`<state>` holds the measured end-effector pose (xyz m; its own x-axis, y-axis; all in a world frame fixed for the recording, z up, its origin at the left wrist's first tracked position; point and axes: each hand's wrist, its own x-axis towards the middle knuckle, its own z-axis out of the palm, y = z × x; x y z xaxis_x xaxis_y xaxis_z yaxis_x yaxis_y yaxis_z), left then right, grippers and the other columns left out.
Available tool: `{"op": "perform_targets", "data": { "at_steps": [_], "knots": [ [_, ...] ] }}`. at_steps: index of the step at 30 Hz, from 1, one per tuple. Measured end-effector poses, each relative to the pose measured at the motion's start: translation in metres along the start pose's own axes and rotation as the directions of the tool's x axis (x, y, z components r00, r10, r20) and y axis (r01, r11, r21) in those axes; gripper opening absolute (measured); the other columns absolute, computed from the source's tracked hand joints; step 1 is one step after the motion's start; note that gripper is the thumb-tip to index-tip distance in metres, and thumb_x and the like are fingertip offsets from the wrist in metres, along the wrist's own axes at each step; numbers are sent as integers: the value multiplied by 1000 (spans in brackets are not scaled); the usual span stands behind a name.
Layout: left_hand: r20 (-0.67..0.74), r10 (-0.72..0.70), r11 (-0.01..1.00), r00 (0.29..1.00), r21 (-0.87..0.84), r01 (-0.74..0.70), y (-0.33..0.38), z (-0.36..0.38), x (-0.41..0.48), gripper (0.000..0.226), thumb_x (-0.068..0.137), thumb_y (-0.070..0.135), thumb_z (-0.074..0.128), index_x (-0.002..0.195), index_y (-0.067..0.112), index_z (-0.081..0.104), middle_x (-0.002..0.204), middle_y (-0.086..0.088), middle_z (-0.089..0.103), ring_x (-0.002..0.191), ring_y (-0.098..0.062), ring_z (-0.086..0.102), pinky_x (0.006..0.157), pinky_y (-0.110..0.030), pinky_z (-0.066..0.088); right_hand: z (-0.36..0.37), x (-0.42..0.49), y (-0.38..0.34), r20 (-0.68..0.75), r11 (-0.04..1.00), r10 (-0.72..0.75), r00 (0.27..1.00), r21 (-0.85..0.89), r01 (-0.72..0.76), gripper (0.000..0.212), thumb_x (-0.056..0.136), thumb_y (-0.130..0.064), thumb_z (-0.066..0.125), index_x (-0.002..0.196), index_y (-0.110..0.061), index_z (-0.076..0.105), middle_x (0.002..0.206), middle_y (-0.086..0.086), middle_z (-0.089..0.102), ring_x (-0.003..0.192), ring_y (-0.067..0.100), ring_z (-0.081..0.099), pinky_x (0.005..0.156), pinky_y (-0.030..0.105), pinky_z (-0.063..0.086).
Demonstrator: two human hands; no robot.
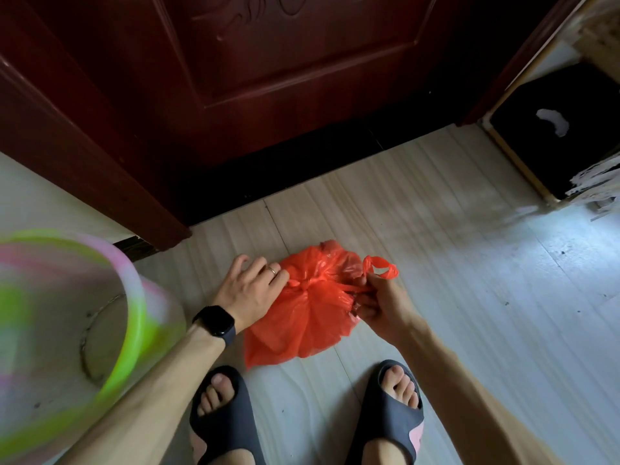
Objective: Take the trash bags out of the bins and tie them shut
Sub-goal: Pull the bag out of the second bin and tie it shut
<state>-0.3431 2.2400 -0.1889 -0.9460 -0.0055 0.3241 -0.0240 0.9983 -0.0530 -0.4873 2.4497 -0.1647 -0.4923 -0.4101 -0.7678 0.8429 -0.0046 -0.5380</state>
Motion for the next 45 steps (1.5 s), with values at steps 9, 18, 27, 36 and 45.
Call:
{"op": "perform_targets", "data": {
  "at_steps": [9, 18, 27, 36, 45],
  "knots": [
    [365, -612, 264, 702, -741, 617, 41, -46, 34, 5, 92, 8, 60, 87, 10, 61, 83, 9, 69, 75, 3, 61, 72, -6, 40, 5, -15, 10, -82, 984, 2, 997, -178, -17, 30, 104, -33, 48, 85, -15, 64, 70, -2, 60, 52, 10, 48, 48, 22, 40],
    [182, -147, 942, 972, -274, 193, 26, -19, 10, 28, 80, 5, 68, 90, 19, 47, 79, -1, 58, 73, -26, 60, 53, -35, 51, 16, -18, -8, -289, 992, -114, 951, -87, 93, 29, 103, -20, 43, 77, -14, 53, 60, 1, 54, 40, 8, 43, 35, 21, 36],
    [300, -231, 910, 926, -270, 315, 30, -45, 17, 58, 83, 43, 53, 135, 16, 52, 141, -2, 51, 125, -22, 48, 102, -38, 44, 28, -19, 0, -152, 881, -215, 965, -457, 124, 24, 102, -30, 49, 91, -15, 62, 73, 7, 62, 52, 13, 49, 52, 29, 42],
    [533, -99, 930, 840, -252, 269, 80, -2, 32, 89, 80, 75, 39, 146, 15, 42, 154, -1, 40, 146, -19, 31, 119, -43, 21, 39, -28, -14, -162, 770, -463, 872, -561, 304, 36, 100, -31, 53, 68, -15, 53, 55, -3, 46, 54, 12, 43, 53, 30, 37],
    [570, -99, 952, 816, -184, 244, 76, 9, 15, 88, 72, 67, 40, 147, 21, 43, 155, 2, 39, 146, -21, 32, 110, -56, 36, 26, -20, 6, -191, 723, -478, 857, -640, 261, 37, 101, -31, 50, 66, -18, 51, 58, 1, 46, 56, 16, 42, 56, 35, 35]
  ]
}}
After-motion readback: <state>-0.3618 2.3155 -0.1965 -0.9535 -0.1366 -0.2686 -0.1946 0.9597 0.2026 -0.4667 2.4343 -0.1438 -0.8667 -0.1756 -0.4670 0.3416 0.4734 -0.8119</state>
